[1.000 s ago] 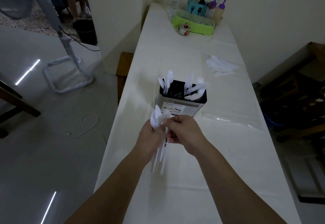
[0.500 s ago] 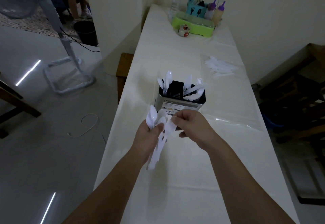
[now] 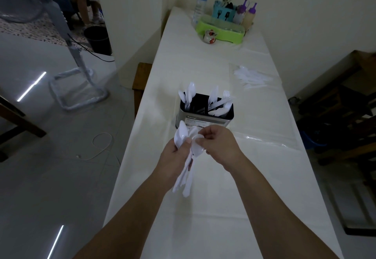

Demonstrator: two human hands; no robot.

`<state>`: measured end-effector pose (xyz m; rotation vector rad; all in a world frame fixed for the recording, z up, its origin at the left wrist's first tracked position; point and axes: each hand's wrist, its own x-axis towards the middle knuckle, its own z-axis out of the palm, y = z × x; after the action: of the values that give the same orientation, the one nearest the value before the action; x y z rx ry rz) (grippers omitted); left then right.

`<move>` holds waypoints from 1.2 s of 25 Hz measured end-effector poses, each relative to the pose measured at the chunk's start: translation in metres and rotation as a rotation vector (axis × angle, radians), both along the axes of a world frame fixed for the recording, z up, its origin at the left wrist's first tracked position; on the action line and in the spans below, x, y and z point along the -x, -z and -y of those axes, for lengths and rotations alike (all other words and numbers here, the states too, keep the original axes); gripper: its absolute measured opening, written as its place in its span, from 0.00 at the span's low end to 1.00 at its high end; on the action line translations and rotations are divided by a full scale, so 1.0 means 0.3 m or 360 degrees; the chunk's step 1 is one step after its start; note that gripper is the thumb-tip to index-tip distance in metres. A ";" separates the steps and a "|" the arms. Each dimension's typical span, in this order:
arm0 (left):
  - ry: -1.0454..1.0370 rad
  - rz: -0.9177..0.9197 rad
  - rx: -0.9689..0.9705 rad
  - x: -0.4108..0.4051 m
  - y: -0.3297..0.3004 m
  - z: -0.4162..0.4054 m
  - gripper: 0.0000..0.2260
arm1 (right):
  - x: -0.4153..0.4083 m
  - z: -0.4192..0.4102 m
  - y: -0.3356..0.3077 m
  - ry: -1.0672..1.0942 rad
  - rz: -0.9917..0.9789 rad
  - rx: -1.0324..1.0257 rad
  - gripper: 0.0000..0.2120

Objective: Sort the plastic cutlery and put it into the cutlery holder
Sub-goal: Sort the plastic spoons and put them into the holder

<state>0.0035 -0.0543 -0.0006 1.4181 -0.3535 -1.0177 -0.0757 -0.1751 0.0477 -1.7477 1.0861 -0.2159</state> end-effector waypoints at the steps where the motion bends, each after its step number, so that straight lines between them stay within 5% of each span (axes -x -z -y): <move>1: 0.0020 -0.0028 -0.0016 0.003 -0.008 0.000 0.16 | 0.000 0.005 0.000 0.0021 -0.0002 0.0084 0.02; 7: 0.0142 -0.0108 0.0060 0.021 -0.032 0.009 0.08 | 0.008 0.026 -0.004 -0.0016 0.0009 0.0226 0.06; 13: 0.0183 -0.0149 0.0083 0.025 -0.027 -0.007 0.08 | 0.045 0.045 -0.018 -0.0162 -0.0016 -0.0156 0.07; 22: 0.0214 -0.0166 0.0053 0.009 -0.046 0.004 0.09 | 0.027 0.080 -0.047 0.0145 0.0159 0.0104 0.04; 27: 0.0218 -0.0161 0.0122 -0.002 -0.042 0.021 0.09 | 0.040 0.119 -0.084 -0.0089 0.0055 -0.0161 0.06; 30: 0.0259 -0.0199 0.0126 -0.005 -0.050 0.035 0.06 | 0.033 0.142 -0.098 -0.0164 0.0016 0.0008 0.05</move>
<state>0.0048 -0.0649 0.0143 1.2638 -0.4177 -1.2059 -0.0855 -0.2178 0.0772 -1.7997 0.9862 -0.1632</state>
